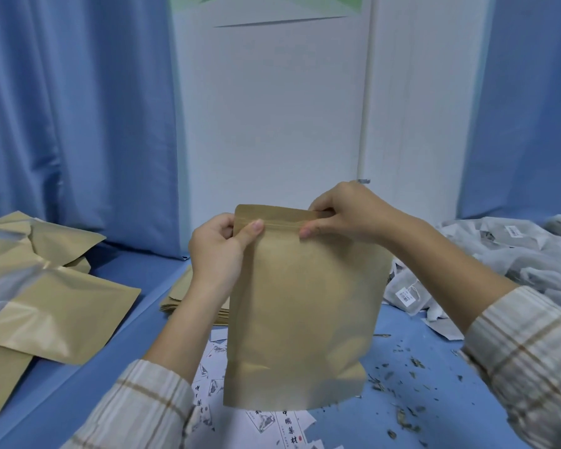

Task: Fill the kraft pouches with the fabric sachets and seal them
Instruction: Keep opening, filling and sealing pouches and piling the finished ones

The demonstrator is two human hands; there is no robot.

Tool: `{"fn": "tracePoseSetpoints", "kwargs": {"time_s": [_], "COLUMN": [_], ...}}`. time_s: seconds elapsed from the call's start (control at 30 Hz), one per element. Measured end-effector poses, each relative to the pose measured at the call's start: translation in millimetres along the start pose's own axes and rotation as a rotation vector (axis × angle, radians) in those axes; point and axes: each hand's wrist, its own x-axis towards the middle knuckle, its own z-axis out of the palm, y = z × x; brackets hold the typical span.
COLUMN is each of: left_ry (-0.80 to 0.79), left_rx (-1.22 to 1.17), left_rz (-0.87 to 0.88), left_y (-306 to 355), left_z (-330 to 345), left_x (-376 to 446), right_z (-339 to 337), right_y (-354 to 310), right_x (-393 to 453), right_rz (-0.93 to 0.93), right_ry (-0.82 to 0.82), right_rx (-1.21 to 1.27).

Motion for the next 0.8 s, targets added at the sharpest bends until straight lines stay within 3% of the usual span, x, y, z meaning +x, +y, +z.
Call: {"fn": "tracePoseSetpoints", "kwargs": {"time_s": [0.53,0.8], "left_ry": [0.033,0.039], "left_rx": [-0.060,-0.088], "left_rz": [-0.006,-0.013], "left_y": [-10,-7], "left_z": [-14,-17], "left_x": [12,10], "right_z": [-11,-17], "right_y": [28,49], "right_x": [-15,-33], "right_rz": [0.037,0.112], "right_ry": [0.039,0.074], "right_rx": [-0.108,-0.022]}}
